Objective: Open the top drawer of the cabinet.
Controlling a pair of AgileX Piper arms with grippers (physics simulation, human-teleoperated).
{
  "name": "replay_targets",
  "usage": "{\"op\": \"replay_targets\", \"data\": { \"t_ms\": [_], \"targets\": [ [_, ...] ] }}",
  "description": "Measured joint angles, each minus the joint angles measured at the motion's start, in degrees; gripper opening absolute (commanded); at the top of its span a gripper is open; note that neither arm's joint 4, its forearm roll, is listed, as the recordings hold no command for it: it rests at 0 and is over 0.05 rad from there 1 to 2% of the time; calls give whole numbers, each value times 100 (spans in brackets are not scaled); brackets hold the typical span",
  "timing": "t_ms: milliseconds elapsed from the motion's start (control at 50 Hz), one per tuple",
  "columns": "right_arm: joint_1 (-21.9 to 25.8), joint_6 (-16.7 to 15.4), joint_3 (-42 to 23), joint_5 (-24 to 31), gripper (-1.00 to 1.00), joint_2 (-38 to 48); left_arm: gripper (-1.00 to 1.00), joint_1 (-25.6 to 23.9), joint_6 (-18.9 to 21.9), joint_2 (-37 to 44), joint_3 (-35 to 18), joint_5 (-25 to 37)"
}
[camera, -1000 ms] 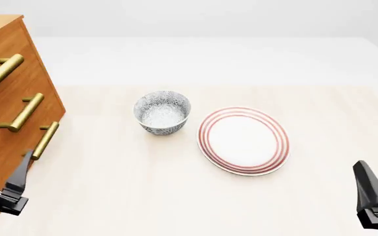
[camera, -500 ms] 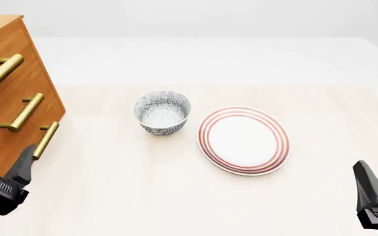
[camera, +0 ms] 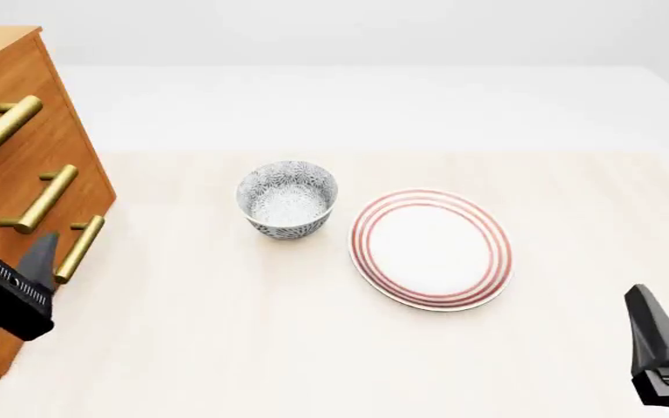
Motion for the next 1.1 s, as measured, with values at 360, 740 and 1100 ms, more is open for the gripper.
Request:
{"op": "replay_targets", "data": {
  "t_ms": [360, 740, 1100],
  "targets": [
    [0, 0, 0, 0, 100, 0, 100, -51, 851, 944, -331, -614],
    [0, 0, 0, 0, 100, 0, 100, 144, 1176, 1197, -686, -609],
    [0, 0, 0, 0, 100, 0, 100, 321, 1212, 1518, -986, -642]
  ]
}}
